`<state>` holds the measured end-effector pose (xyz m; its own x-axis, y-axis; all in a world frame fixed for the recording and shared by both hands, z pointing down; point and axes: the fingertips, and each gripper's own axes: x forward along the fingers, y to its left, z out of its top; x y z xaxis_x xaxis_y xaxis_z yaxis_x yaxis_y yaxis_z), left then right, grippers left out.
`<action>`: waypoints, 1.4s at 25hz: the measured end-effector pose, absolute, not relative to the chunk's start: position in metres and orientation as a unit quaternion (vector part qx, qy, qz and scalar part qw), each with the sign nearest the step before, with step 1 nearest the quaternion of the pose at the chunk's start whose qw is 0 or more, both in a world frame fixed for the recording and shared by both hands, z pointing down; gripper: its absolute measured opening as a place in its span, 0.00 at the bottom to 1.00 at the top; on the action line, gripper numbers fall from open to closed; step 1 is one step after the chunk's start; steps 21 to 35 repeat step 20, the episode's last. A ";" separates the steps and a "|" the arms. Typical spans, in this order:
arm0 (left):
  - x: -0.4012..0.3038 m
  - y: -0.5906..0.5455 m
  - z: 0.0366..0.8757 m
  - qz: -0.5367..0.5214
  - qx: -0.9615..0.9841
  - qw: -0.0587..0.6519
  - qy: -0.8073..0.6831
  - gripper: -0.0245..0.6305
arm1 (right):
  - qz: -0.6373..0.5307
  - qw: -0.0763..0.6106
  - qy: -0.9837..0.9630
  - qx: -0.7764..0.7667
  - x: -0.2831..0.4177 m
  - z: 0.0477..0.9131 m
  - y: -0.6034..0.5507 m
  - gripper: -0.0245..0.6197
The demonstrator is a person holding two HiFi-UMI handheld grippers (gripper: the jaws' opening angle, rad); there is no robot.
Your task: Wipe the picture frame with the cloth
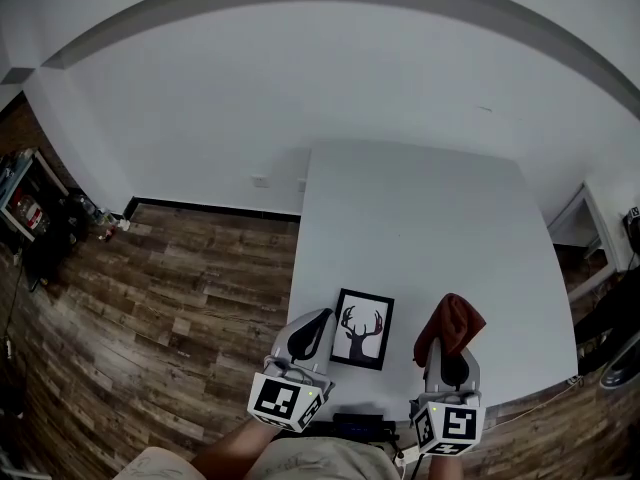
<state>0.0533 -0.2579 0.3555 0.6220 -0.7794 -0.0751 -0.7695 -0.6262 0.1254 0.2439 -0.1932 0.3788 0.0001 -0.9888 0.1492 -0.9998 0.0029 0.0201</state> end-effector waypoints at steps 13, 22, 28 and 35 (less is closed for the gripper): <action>0.050 -0.258 0.359 -0.060 0.896 0.035 -0.439 0.04 | 0.037 0.061 -0.701 0.710 0.248 0.381 -0.194 0.13; 0.052 -0.254 0.359 -0.060 0.896 0.035 -0.440 0.04 | 0.038 0.060 -0.697 0.714 0.253 0.382 -0.190 0.13; 0.052 -0.254 0.359 -0.060 0.896 0.035 -0.440 0.04 | 0.038 0.060 -0.697 0.714 0.253 0.382 -0.190 0.13; 0.052 -0.254 0.359 -0.060 0.896 0.035 -0.440 0.04 | 0.038 0.060 -0.697 0.714 0.253 0.382 -0.190 0.13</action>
